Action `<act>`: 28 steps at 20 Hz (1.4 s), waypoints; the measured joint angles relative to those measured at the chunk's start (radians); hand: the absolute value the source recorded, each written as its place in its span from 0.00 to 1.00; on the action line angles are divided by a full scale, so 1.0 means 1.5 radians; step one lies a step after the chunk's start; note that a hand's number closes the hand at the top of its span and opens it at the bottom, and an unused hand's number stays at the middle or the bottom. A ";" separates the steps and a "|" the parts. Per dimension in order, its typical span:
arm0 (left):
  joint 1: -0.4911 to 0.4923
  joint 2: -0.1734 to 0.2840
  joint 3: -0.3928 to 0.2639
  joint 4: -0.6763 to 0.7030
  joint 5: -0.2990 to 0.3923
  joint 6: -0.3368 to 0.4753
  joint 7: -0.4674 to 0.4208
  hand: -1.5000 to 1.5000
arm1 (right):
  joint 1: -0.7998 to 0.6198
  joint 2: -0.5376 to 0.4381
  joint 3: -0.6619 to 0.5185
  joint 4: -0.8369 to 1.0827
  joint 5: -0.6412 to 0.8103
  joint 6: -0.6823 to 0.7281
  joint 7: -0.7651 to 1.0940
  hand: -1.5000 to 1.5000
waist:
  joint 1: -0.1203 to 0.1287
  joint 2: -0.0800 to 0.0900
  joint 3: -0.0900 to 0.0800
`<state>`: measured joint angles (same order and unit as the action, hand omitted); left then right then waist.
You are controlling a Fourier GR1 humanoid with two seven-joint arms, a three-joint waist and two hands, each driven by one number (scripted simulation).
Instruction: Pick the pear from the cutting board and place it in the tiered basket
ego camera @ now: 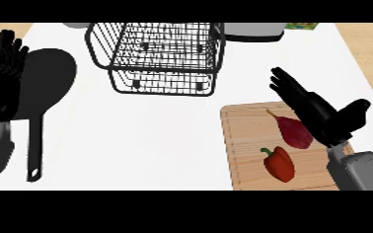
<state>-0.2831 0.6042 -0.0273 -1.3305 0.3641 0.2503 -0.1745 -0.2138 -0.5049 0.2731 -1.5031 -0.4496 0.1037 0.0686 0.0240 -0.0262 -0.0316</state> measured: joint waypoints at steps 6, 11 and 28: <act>0.026 -0.070 -0.077 -0.013 0.018 -0.035 0.058 0.50 | 0.008 -0.010 -0.087 0.023 -0.082 0.113 -0.137 1.00 | -0.024 0.017 0.020; 0.041 -0.123 -0.142 -0.019 0.036 -0.066 0.110 0.50 | 0.041 -0.001 -0.200 0.155 -0.090 0.039 -0.208 0.00 | -0.031 0.025 0.024; 0.046 -0.149 -0.153 -0.049 0.022 -0.041 0.196 0.50 | 0.093 -0.234 -0.182 0.121 0.189 0.072 -0.265 0.00 | -0.025 0.012 0.019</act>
<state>-0.2135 0.3808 -0.2576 -1.4035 0.3974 0.1881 0.1194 -0.0746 -0.8554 -0.0002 -1.3220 -0.1661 0.2110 -0.3293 -0.0130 -0.0078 -0.0029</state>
